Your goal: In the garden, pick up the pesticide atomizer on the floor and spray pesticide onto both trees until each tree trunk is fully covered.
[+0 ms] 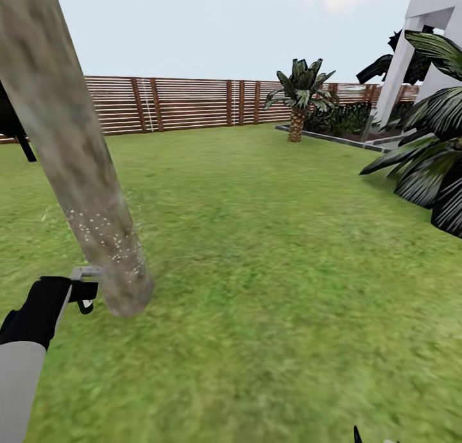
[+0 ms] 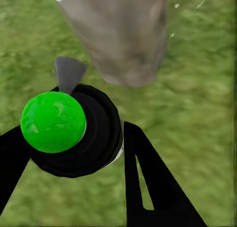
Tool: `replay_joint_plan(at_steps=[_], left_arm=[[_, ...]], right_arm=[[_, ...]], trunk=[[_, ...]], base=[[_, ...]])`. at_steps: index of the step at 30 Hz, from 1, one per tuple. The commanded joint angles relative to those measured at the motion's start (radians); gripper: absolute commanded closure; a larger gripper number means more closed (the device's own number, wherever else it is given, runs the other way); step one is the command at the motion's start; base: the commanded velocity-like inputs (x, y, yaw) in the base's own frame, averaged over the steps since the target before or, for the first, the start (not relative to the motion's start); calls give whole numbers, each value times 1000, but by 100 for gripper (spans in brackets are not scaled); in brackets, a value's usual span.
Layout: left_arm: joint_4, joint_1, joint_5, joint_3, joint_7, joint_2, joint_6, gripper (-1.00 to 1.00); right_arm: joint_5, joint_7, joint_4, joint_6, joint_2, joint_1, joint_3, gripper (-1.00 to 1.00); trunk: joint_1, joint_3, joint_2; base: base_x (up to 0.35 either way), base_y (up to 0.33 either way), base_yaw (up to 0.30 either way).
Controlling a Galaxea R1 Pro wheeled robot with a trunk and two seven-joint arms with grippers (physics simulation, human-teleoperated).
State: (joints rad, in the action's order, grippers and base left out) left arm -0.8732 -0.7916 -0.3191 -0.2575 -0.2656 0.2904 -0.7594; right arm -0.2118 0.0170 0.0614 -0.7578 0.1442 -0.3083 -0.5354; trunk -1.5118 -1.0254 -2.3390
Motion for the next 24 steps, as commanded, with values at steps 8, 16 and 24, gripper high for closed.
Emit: replay_joint_plan(at_steps=[8, 16, 24], left_arm=[[0, 0, -2, -4, 0, -4, 0, 100], [46, 0, -3, -5, -1, -32, 12, 100], [250, 1, -1, -2, -18, -66, 204, 100]], right_arm=[[0, 0, 0, 0, 0, 0, 0, -100], [0, 0, 0, 0, 0, 0, 0, -100], [0, 0, 1, 0, 1, 0, -1, -100]], trunk=[[0, 0, 0], [0, 0, 0], [0, 0, 0]], base=[[161, -175, 125], [-160, -11, 274], [-2, 0, 179]])
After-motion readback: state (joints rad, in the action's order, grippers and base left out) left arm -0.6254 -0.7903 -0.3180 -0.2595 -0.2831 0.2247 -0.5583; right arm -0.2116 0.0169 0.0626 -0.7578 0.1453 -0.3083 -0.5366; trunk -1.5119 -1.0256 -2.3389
